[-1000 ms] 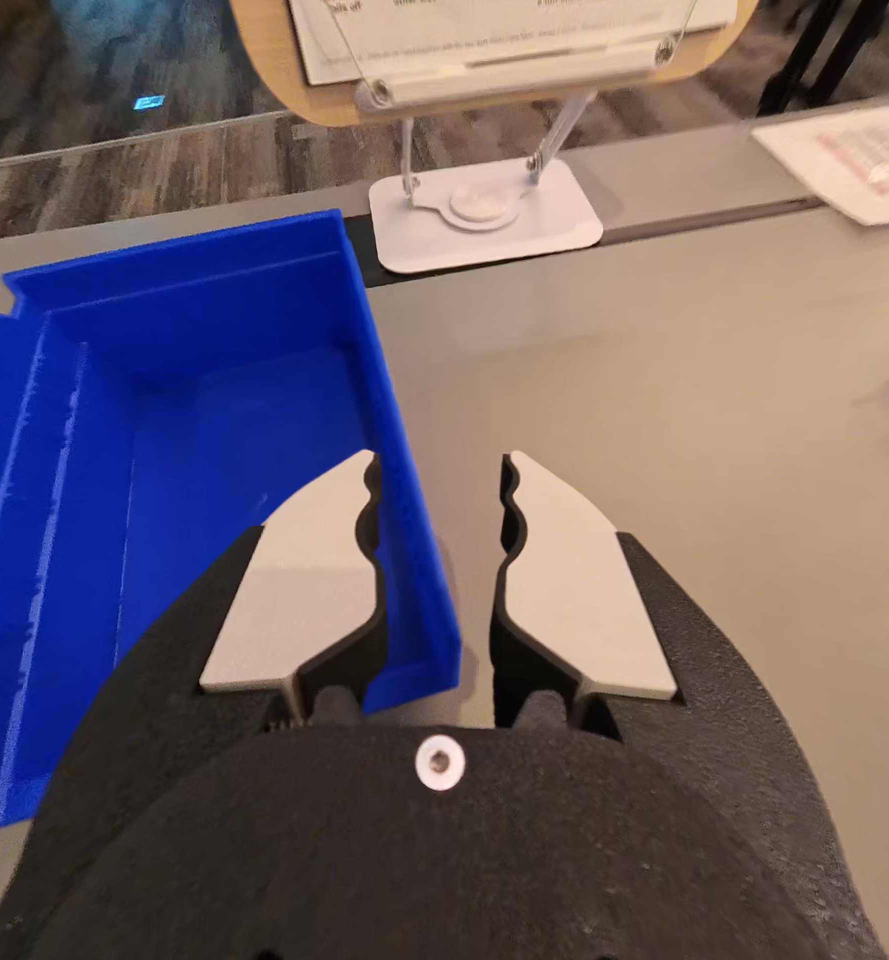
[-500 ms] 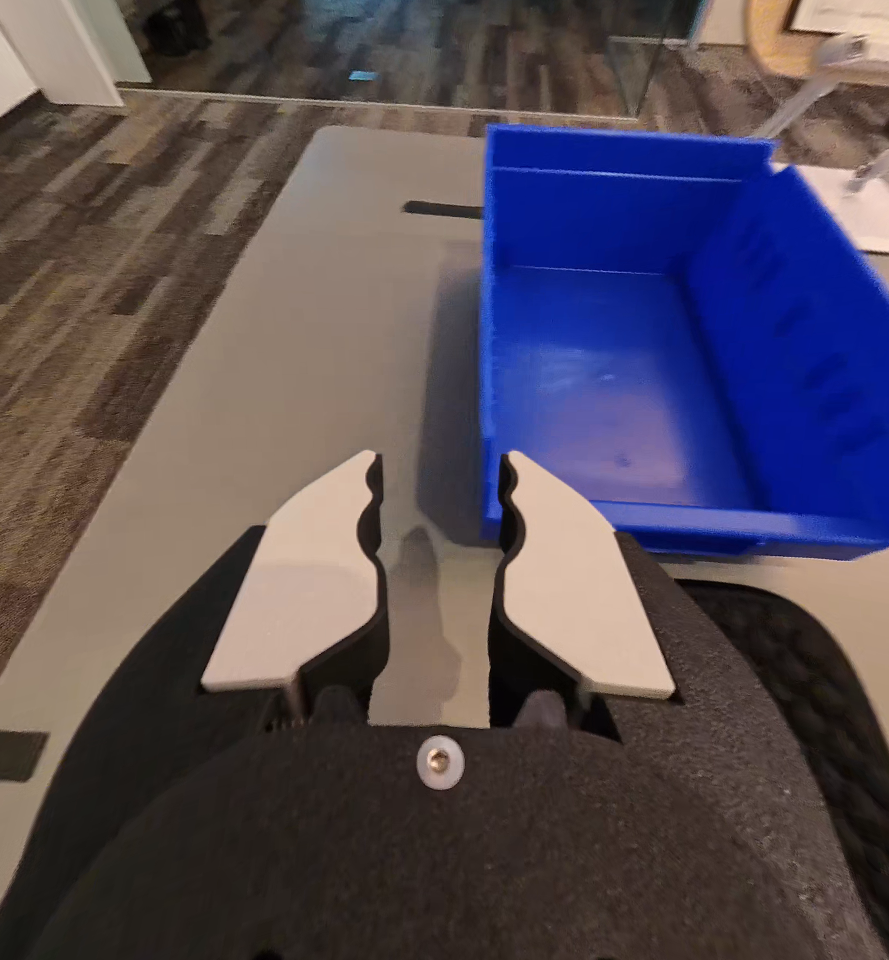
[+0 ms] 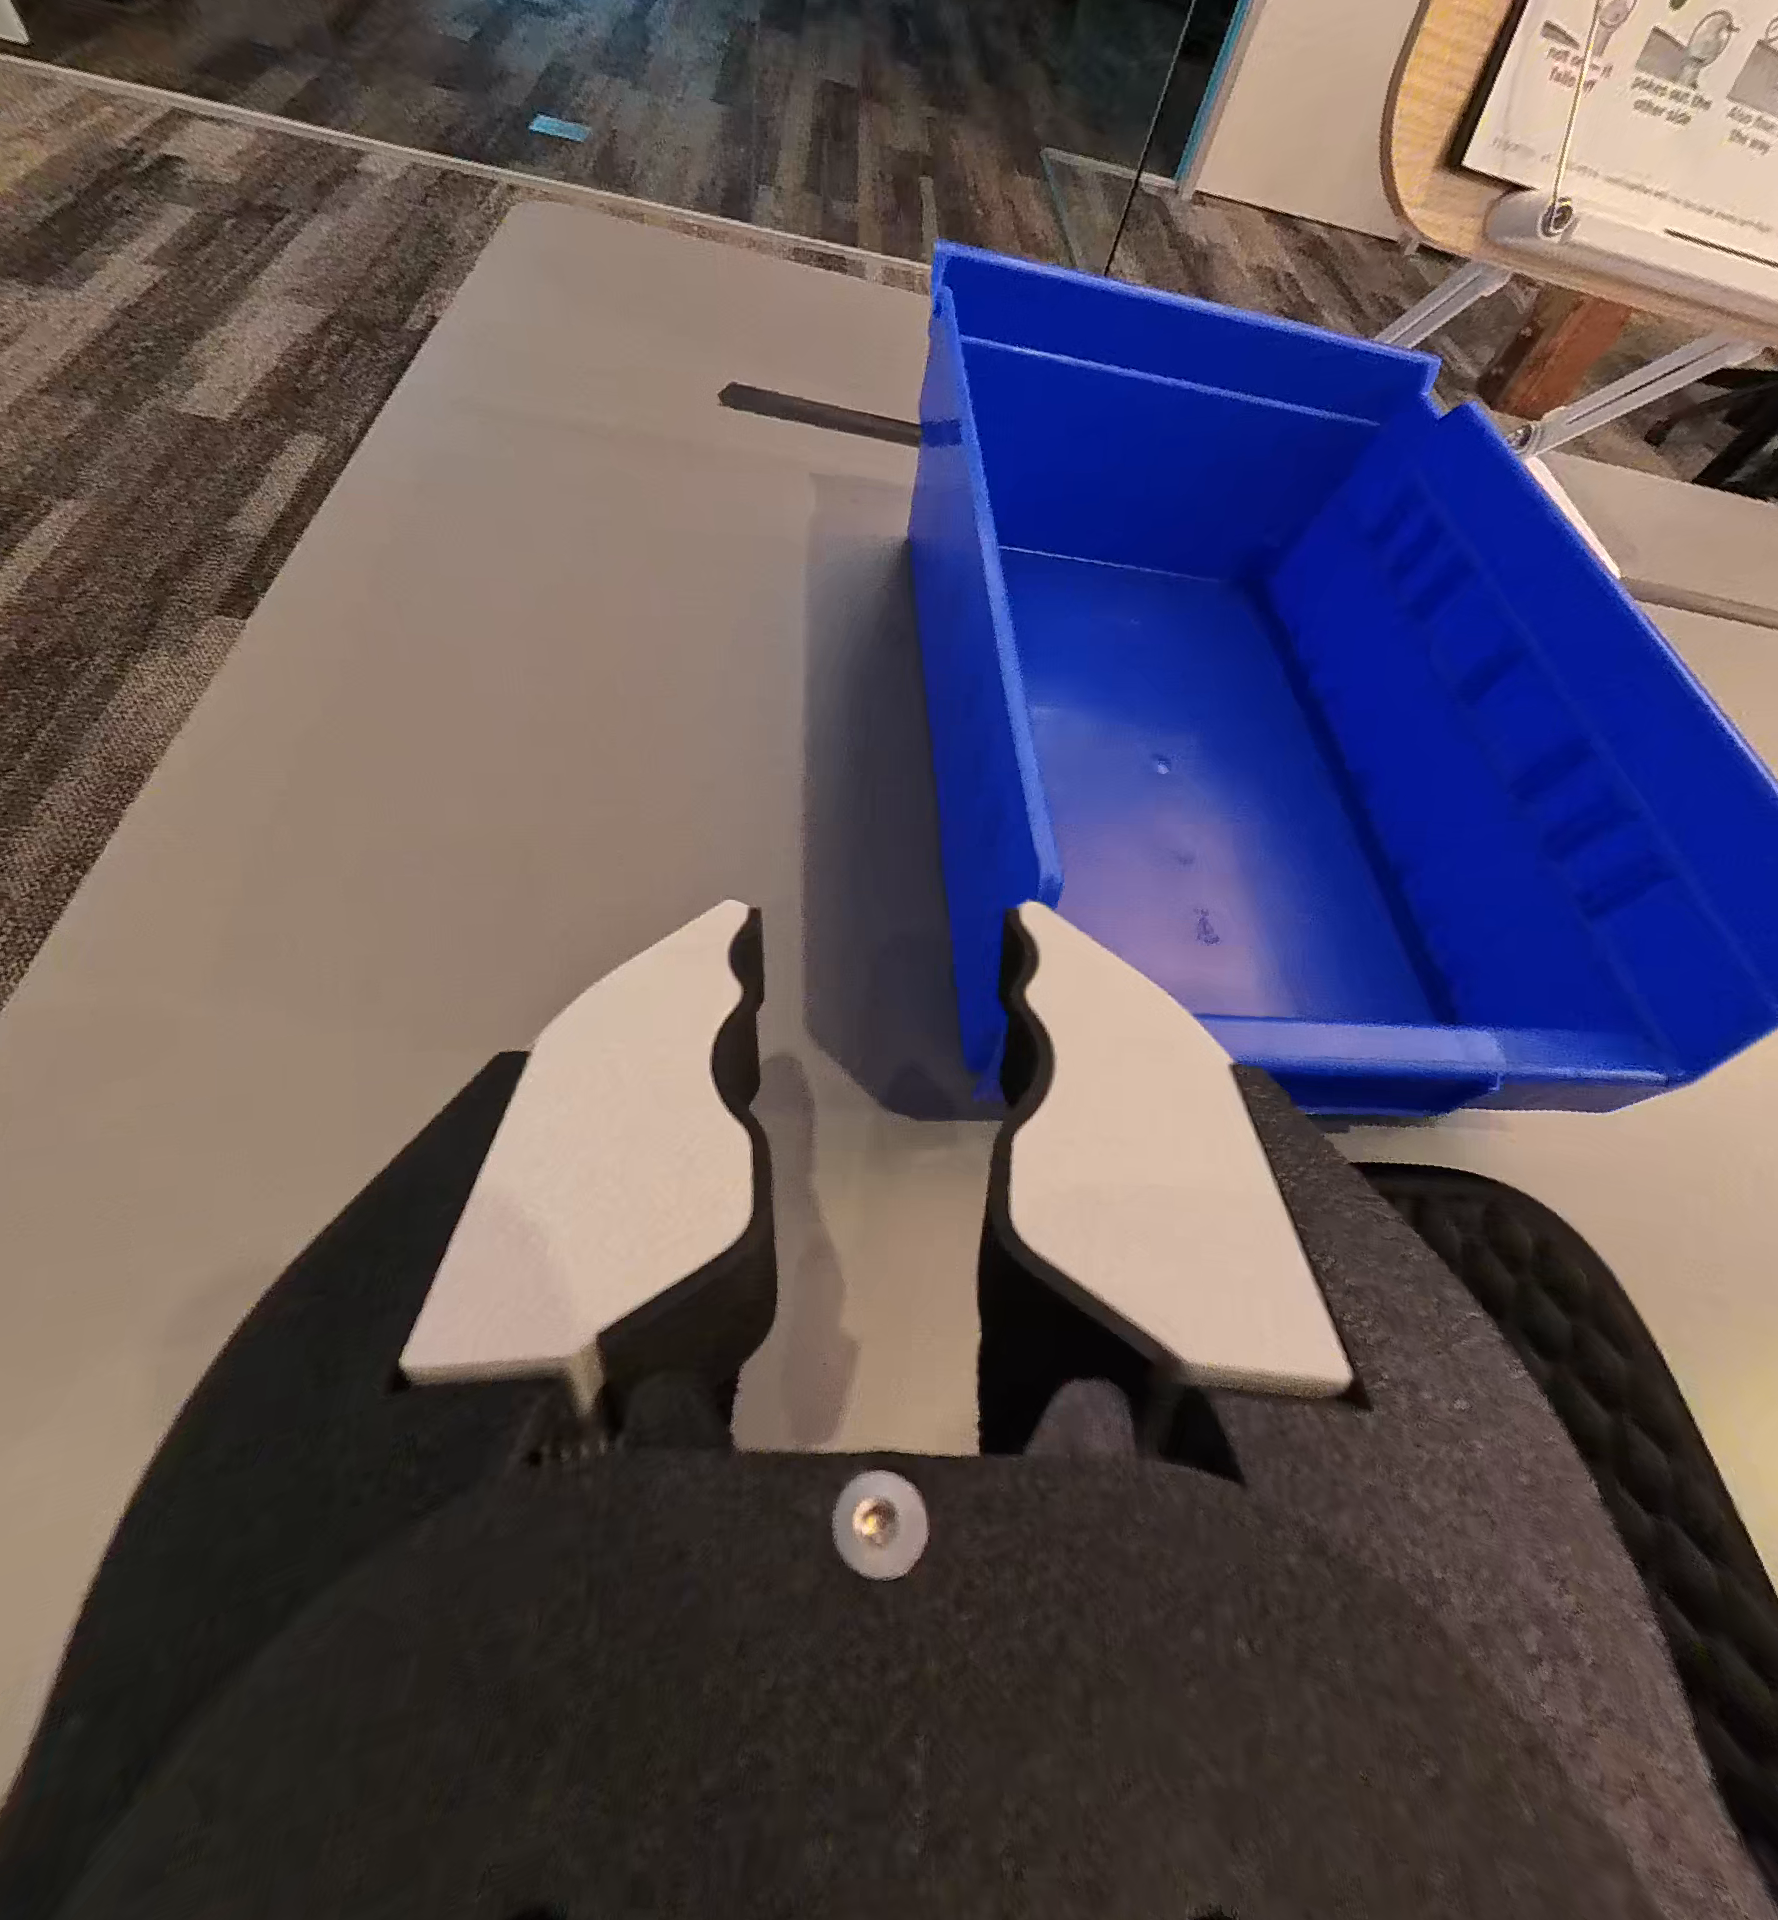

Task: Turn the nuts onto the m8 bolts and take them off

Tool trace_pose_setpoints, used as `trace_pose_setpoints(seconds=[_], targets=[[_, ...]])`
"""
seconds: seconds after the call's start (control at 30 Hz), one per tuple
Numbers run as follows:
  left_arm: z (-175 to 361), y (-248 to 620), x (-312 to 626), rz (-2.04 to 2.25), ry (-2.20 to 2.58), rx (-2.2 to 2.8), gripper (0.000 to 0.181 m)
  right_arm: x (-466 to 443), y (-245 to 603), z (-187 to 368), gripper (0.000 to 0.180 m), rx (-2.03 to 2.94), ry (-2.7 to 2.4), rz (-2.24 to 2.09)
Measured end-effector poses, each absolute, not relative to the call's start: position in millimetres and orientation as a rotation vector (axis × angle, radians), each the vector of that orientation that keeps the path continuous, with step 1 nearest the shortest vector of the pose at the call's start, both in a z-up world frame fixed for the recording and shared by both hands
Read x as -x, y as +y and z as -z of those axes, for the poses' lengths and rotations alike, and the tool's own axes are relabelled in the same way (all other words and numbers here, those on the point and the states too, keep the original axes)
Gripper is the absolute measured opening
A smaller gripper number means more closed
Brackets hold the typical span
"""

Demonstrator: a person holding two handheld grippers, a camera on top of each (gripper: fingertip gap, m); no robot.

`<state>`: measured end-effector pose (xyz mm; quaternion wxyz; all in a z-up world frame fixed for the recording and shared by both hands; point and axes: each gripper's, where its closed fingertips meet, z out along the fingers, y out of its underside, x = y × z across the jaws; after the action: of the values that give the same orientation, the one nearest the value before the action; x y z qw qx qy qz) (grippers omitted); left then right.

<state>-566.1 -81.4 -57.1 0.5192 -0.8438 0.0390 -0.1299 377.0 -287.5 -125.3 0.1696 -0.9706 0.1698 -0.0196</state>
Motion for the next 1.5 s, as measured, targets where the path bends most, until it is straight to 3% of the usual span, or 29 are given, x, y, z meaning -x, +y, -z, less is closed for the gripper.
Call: trace_pose_setpoints(seconds=[0.47,0.73,1.0,1.37,1.5], targets=[[54,-42,525,0.457,0.235,2.195,0.044,-377,-289,127,0.019,2.799,0.451,0.081],[89,-26,520,0.159,0.332,2.415,0.009,-378,-294,128,0.023,2.864,0.409,0.145],[91,-29,500,0.206,0.378,2.405,0.007,-378,-295,130,0.022,2.904,0.38,0.095],[92,-42,434,0.188,0.495,2.416,0.009,-383,-297,144,0.034,3.003,0.363,-0.007],[93,-48,407,0.186,0.545,2.419,0.009,-369,-288,139,0.019,3.012,0.413,-0.199]])
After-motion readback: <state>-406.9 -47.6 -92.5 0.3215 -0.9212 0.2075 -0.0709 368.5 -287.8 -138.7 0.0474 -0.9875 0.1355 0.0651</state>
